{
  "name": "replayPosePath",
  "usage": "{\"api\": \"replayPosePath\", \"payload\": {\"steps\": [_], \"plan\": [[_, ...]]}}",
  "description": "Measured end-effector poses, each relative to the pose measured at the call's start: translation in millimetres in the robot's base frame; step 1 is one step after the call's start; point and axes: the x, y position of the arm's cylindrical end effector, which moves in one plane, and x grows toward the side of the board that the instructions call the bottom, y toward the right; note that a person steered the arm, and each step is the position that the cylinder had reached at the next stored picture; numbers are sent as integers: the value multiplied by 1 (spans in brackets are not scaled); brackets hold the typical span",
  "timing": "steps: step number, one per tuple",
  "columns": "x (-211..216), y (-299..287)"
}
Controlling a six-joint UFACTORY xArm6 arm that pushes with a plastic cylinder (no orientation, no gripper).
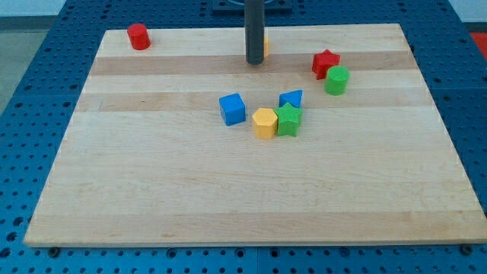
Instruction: Move your arm to the parallel right of the yellow heart
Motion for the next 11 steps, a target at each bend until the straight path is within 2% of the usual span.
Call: {"api": "replayPosePath", "payload": {"steps": [3, 5, 6, 8, 9, 11], "plan": [[-19, 10], [20, 29], [7, 73], [-55, 111], [-69, 108], [-69, 68]]}}
